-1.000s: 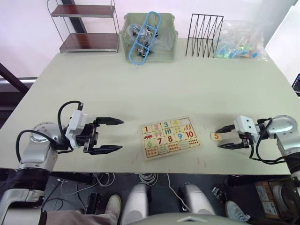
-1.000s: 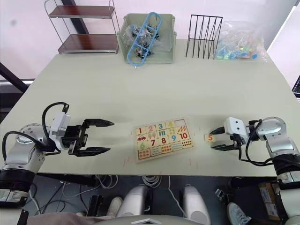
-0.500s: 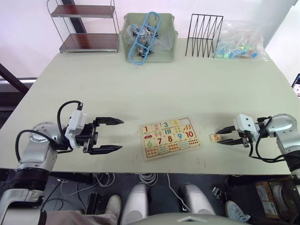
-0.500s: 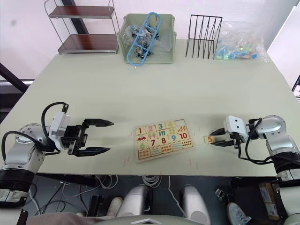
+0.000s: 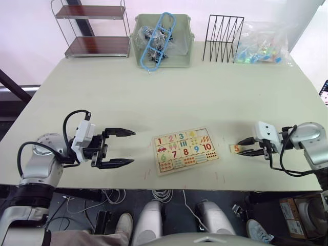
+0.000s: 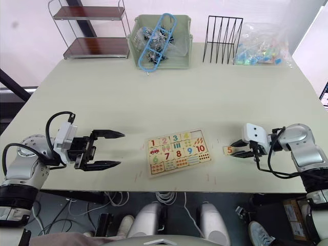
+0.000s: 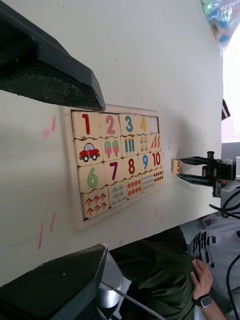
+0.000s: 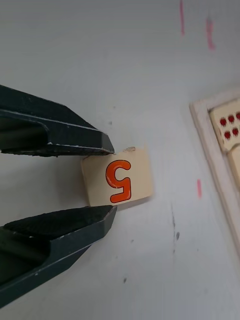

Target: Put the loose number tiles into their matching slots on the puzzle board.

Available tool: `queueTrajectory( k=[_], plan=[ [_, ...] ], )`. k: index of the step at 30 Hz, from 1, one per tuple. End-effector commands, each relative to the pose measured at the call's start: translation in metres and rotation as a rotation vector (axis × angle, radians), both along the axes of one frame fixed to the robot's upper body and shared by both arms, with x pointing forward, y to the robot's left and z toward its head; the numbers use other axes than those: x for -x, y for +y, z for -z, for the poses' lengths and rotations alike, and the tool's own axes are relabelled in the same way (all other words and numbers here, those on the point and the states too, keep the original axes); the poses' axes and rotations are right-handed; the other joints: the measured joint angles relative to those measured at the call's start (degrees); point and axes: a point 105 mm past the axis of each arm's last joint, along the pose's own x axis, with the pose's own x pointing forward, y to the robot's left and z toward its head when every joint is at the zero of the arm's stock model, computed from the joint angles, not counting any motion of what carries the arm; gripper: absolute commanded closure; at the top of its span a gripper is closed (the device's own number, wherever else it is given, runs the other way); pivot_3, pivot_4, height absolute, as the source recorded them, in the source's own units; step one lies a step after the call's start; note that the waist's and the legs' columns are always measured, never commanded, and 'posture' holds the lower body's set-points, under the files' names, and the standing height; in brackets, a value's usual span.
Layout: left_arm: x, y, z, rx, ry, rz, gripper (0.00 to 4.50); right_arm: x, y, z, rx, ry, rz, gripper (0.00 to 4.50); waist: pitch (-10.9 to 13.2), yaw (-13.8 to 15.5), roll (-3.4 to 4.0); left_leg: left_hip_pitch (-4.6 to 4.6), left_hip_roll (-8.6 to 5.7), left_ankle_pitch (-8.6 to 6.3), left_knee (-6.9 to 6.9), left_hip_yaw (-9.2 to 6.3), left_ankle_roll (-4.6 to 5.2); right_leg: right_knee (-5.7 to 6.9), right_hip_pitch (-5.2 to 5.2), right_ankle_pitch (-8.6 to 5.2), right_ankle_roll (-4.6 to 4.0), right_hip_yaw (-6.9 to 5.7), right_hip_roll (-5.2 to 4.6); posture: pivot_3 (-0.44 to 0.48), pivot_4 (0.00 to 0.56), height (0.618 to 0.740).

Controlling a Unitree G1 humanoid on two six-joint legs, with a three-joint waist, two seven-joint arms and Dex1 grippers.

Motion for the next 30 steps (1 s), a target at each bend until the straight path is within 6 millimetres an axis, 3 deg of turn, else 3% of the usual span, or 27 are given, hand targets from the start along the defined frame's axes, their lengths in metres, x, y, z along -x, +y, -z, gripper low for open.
queueTrajectory(
  k=[1, 13, 30],
  plan=[
    [0.004, 0.0, -0.007, -0.007, -0.027, 0.034, 0.0, -0.004, 0.01, -0.025, 0.047, -0.053, 0.025, 3.59, 0.01, 0.0, 0.02, -0.04, 0.0, 0.0, 0.0, 0.01, 0.0, 0.01, -0.06, 0.0, 0.0, 0.02, 0.0, 0.0, 0.15, 0.74],
    [0.003, -0.005, -0.013, 0.032, -0.048, 0.003, 0.0, -0.028, 0.066, -0.069, 0.169, -0.115, -0.017, 3.59, 0.03, 0.01, 0.05, -0.33, 0.01, 0.0, 0.02, 0.04, 0.0, 0.01, -0.36, 0.0, -0.01, 0.02, -0.01, 0.0, 0.15, 0.74],
    [0.008, -0.002, -0.014, 0.072, -0.065, -0.127, 0.0, -0.053, 0.108, -0.072, 0.379, -0.15, -0.114, 3.59, 0.04, -0.12, 0.06, -0.46, 0.02, 0.0, -0.01, 0.09, 0.0, 0.04, -0.54, 0.01, 0.0, 0.03, -0.01, 0.0, 0.15, 0.74]
  ],
)
